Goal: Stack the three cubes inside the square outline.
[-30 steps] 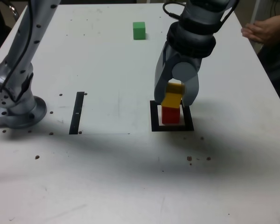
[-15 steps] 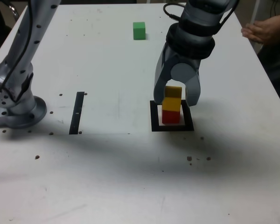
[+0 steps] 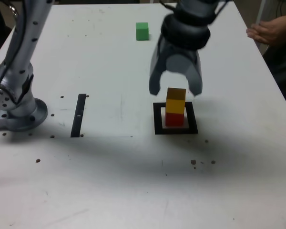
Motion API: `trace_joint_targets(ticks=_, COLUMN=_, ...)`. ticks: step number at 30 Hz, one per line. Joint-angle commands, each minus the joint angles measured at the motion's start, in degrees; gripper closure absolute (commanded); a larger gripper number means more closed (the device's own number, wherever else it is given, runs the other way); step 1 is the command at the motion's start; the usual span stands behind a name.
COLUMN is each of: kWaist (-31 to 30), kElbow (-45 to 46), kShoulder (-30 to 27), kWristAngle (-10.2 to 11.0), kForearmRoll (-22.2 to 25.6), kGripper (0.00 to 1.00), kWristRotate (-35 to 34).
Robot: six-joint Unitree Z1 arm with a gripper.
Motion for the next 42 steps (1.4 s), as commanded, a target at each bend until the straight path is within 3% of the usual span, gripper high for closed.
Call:
trace_joint_targets(ticks=1, kWaist=0.95, kElbow=0.34, kShoulder=-1.3, kWristAngle=1.47, kForearmRoll=0.63, kGripper=0.0, kWristRotate=0.71)
trace_joint_targets(ticks=8, kWaist=6.0, kElbow=1.39, kShoulder=-2.74, kWristAngle=4.18, kForearmRoll=1.29, kGripper=0.0, kWristRotate=3.4)
trace_joint_targets(ticks=28, kWaist=34.78, kElbow=-2.36, kShoulder=0.34, kWristAngle=5.15, kForearmRoll=-0.34, kGripper=0.0, kWristRotate=26.18)
trace_joint_targets(ticks=42, kWaist=44.83, kElbow=-11.65, kShoulder=5.81, kWristAngle=8.03, kForearmRoll=-0.06, kGripper=0.0, kWristRotate=35.43)
